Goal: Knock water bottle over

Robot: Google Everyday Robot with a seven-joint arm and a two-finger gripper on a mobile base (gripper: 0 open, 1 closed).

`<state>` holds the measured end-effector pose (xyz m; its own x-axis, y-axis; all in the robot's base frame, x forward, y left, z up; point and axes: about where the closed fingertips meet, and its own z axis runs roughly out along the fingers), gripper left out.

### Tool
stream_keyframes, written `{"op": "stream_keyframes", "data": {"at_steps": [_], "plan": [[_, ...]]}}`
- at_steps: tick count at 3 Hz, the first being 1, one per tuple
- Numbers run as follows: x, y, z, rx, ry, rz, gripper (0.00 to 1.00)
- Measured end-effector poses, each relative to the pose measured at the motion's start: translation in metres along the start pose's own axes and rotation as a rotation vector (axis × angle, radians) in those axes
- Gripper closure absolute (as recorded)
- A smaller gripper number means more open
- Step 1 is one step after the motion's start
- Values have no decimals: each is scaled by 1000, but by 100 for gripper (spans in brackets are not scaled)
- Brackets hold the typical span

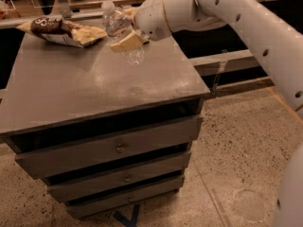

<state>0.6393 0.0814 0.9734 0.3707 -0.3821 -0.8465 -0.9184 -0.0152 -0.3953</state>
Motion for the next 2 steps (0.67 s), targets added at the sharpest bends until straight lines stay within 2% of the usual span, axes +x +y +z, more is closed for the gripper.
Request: {"op": "stream_keyframes", "data": {"at_steps": [2], "plan": [[8,3,-16,-122,296,-216,100]]}}
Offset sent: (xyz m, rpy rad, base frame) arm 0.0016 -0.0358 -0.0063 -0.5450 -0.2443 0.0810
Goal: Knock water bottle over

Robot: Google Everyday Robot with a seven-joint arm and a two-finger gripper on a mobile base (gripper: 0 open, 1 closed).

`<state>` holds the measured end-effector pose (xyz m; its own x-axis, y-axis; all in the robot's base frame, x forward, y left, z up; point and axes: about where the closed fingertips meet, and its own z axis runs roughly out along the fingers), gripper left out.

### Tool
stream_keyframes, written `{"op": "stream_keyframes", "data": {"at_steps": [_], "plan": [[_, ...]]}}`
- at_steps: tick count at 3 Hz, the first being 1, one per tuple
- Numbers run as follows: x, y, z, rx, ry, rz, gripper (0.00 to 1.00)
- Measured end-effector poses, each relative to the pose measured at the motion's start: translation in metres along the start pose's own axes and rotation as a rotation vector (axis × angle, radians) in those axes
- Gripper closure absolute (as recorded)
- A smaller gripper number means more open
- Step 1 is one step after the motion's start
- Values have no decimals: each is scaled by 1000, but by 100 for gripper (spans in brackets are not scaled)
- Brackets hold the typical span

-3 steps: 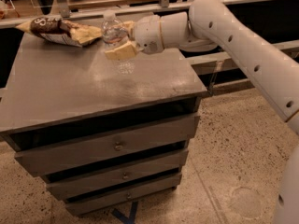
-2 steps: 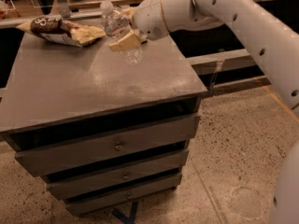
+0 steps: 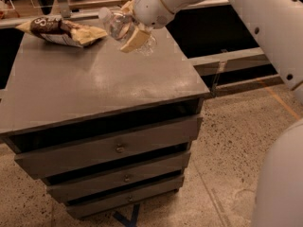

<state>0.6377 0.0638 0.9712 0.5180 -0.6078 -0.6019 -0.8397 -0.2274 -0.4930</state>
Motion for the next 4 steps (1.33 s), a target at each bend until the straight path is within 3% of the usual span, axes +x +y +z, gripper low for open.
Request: {"op": "stream_keyframes", "data": {"at_steps": [1,2,3,4], "plan": [[3,1,2,-15,149,-114,100],[17,4,9,-9,291,-177,100],[20,10,22,9,350,-231,100],[22,21,43,-10,361,-253,100]]}}
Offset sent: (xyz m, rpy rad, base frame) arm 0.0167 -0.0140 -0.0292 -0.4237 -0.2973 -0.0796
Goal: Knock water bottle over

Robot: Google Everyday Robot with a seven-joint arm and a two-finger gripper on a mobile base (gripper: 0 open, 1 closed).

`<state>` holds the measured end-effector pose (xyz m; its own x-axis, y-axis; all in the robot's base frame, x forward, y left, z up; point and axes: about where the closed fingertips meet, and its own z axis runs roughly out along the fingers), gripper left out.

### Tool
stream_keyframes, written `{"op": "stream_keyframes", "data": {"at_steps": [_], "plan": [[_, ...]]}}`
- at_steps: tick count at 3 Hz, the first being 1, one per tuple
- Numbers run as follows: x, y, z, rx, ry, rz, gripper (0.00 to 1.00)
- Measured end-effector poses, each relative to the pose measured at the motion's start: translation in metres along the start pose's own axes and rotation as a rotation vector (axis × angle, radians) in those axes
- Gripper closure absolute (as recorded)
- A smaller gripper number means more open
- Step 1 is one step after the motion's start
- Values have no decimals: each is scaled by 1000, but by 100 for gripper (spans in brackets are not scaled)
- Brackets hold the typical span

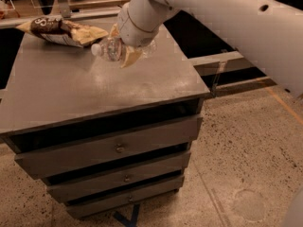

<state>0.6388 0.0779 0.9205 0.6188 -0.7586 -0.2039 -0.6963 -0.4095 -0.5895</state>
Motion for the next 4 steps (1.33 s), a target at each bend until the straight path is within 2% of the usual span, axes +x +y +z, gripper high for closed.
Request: {"op": "stream_keyframes", "data": {"at_steps": [3,4], "plan": [[-5,27,39,-116,11,-40,100],[-5,28,40,-120,11,-41,100]]}}
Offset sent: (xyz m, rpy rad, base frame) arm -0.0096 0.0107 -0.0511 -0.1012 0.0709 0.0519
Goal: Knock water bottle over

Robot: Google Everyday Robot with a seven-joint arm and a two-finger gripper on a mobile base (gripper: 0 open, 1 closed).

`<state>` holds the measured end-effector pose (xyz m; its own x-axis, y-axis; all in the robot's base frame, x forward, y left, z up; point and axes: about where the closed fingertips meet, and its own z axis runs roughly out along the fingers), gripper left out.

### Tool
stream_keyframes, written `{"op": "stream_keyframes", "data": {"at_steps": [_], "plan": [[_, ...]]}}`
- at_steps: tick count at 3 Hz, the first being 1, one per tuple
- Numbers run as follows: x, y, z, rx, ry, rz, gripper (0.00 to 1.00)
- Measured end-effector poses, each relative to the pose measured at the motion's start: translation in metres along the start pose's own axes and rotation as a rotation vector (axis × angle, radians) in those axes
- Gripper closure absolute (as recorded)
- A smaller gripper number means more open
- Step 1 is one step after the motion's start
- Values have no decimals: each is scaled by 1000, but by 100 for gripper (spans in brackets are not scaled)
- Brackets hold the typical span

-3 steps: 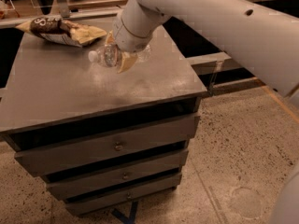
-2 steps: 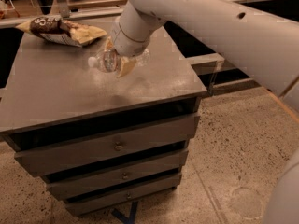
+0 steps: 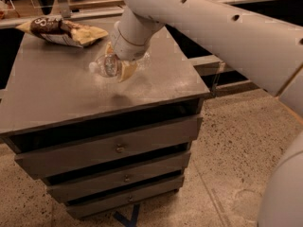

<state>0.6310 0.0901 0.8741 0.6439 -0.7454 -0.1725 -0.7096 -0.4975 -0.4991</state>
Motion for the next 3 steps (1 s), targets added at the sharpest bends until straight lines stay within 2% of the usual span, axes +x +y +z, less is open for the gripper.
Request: {"op": "stream_keyframes", "data": {"at_steps": [2,3], "plan": [[1,4,7,-15,-2,8,100],[1,5,11,-21,-16,34,82]]}}
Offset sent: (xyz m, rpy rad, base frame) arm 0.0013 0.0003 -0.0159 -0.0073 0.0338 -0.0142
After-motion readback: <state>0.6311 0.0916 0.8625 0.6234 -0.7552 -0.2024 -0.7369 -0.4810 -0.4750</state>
